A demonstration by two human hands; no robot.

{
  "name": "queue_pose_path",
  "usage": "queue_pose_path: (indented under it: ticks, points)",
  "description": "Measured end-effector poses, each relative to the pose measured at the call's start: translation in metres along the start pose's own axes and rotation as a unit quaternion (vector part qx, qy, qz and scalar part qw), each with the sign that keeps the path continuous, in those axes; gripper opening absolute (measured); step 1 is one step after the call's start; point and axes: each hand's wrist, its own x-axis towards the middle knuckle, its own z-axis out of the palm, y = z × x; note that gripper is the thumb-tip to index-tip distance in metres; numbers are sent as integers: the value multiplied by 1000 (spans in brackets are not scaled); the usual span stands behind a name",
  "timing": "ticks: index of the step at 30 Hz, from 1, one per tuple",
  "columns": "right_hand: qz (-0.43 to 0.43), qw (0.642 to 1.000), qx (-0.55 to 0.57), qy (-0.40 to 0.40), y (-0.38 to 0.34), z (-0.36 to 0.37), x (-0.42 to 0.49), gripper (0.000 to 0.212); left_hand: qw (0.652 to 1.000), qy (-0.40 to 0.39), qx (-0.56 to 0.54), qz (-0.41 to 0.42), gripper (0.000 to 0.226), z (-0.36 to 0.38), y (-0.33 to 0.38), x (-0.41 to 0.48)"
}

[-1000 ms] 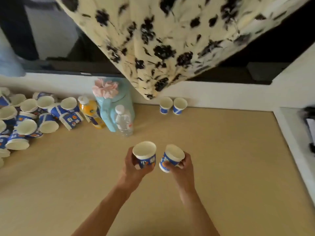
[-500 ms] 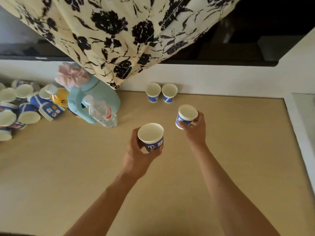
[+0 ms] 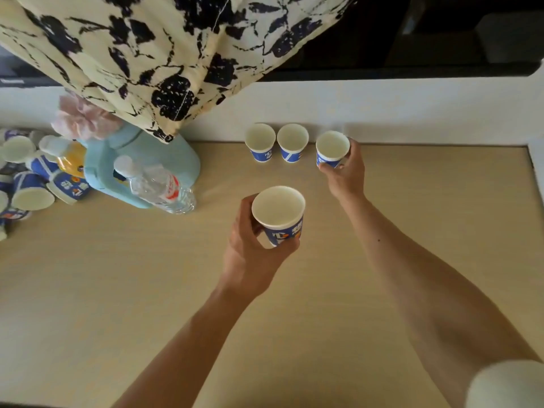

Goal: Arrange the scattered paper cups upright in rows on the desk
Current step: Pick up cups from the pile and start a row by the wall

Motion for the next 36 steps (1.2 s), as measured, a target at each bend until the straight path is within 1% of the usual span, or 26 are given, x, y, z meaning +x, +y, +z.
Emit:
queue_pose_path:
  ticks: [4, 13, 21, 24, 26, 29, 30, 32, 33, 34, 35, 36]
  points:
    - [-9, 1000, -17, 3, 5, 6, 10, 64, 1000, 0, 7, -8, 70, 0, -2, -4]
    - [-4, 1000, -1, 12, 11, 16, 19, 66, 1000, -8, 15, -24, 71, 2, -8, -7]
    - [-18, 999, -21, 19, 15, 20, 29, 62, 999, -12, 10, -41, 69, 1, -10, -12]
    - [-16, 1000, -17, 20, 17, 23, 31, 65, 999, -12, 18, -45, 69, 0, -11, -14]
    - [-14, 1000, -8, 22, 17, 21, 29, 72, 999, -10, 24, -44, 69, 0, -11, -14]
    - [-22, 998, 5, 51, 19, 12, 11, 87, 999, -8, 25, -45, 68, -2, -9, -12]
    - [-23, 997, 7, 70, 18, 8, 0, 88, 999, -6, 23, -45, 68, -2, -8, -12]
    - [-10, 994, 35, 99, 9, -2, -28, 81, 999, -2, 23, -47, 67, -1, -7, -9]
    - [9, 994, 61, 93, 3, -7, -43, 74, 999, -1, 24, -49, 67, 0, -7, -8]
    - [28, 993, 96, 66, -5, -14, -58, 67, 998, 0, 26, -49, 67, 1, -6, -7]
    - [47, 989, 140, 14, -12, -20, -71, 61, 998, 2, 28, -50, 68, 2, -6, -5]
    - [63, 978, 190, -55, -19, -27, -86, 57, 998, 3, 30, -53, 68, 4, -5, -5]
